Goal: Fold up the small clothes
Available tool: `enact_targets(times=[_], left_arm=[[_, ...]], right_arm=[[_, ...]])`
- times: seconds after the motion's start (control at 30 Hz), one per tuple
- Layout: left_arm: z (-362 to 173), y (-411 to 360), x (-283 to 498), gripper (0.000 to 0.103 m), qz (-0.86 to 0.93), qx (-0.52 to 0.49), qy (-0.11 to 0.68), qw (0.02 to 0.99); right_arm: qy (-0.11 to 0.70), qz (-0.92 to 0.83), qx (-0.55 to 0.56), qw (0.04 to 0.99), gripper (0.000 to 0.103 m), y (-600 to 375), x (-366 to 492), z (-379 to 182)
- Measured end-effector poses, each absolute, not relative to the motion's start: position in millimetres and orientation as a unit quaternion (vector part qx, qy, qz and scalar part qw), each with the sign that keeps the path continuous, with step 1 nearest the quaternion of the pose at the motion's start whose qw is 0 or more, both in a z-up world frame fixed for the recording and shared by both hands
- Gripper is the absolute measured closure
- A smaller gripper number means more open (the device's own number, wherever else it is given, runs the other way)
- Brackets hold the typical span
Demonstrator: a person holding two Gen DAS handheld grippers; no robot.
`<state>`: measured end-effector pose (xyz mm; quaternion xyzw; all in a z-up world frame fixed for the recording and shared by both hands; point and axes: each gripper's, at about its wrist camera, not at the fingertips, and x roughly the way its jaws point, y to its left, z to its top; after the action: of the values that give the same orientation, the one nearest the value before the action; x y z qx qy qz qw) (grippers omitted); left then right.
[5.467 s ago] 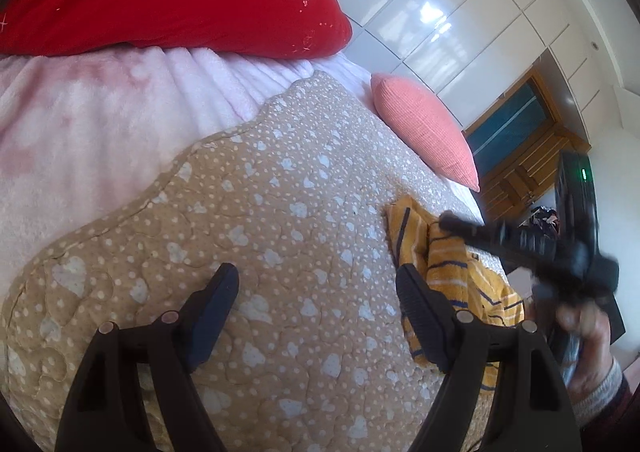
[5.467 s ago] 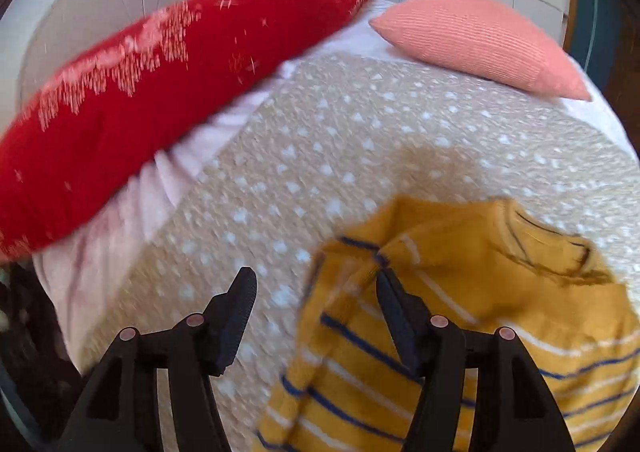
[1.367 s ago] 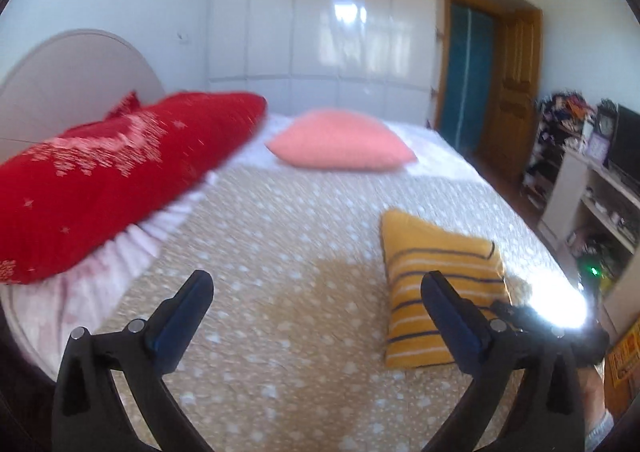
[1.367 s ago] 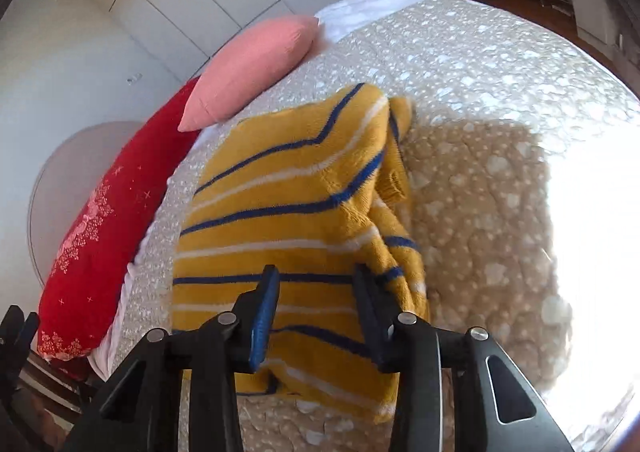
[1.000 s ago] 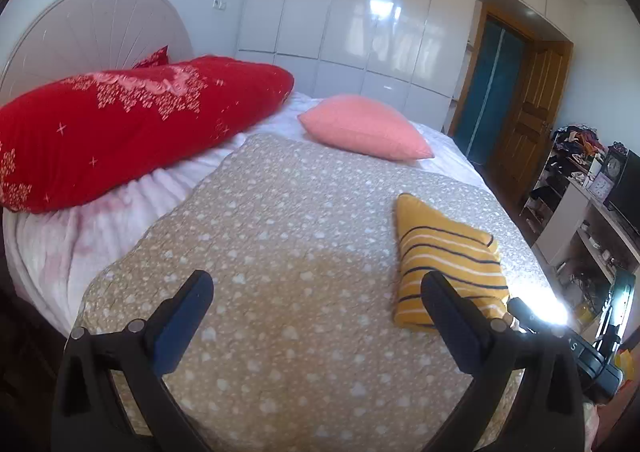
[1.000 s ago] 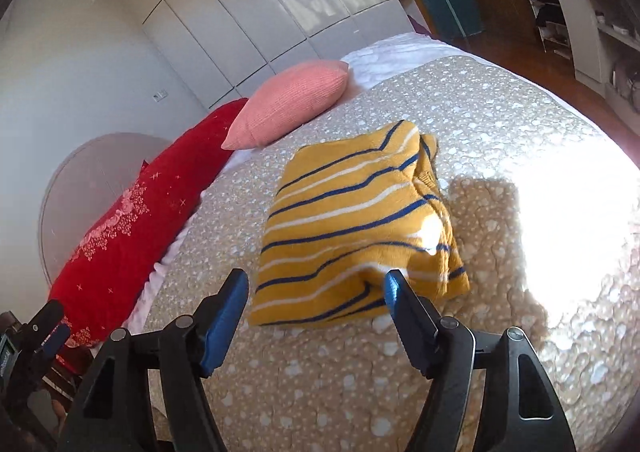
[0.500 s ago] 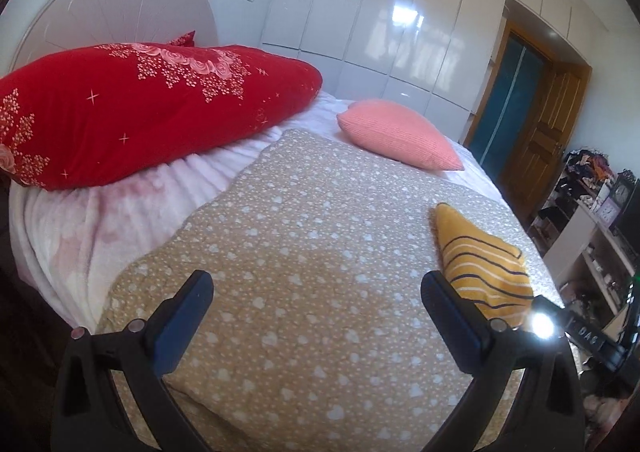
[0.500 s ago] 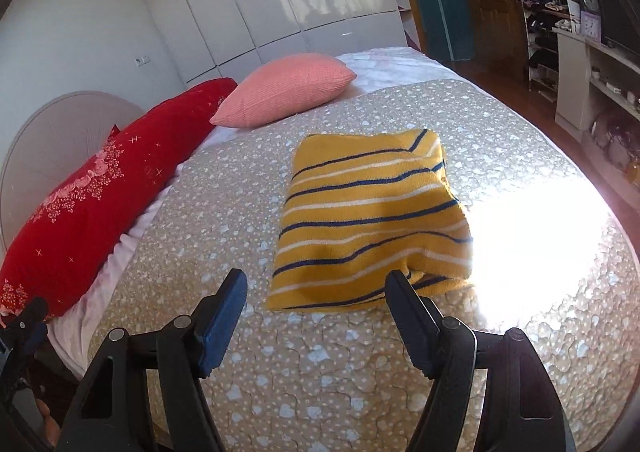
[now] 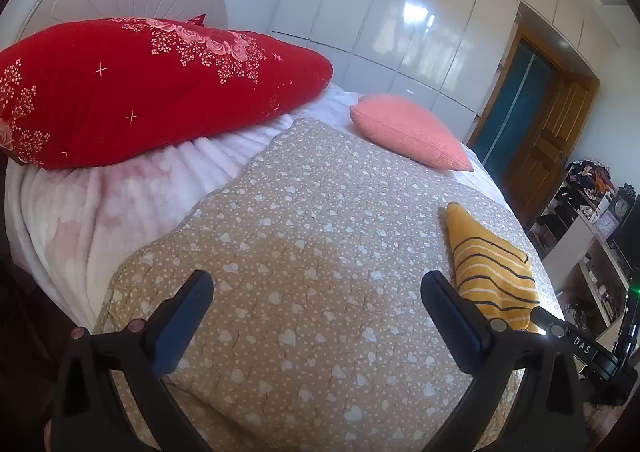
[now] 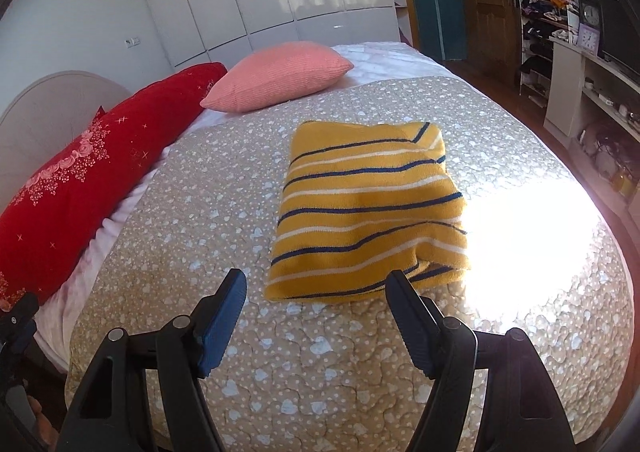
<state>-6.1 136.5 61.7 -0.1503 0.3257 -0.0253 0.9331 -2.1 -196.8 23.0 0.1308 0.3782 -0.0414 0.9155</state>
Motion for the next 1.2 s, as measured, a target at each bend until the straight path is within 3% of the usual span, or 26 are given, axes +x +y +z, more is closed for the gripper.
enact_targets(times=[0.67,1.2], left_arm=[[60.5,122.6,-5.7,0.000,0.004,-0.125,0.322,0.938],[126.7,49.5,-36.0,0.000,0.048,-0.047,0.226,0.972]], right_arm=[[0.371,-0.052,0.161,0.913,0.025,-232.7,-23.8,7.7],[0.337,0.020,0.146,0.930,0.024,-252.9,-49.5,-8.3]])
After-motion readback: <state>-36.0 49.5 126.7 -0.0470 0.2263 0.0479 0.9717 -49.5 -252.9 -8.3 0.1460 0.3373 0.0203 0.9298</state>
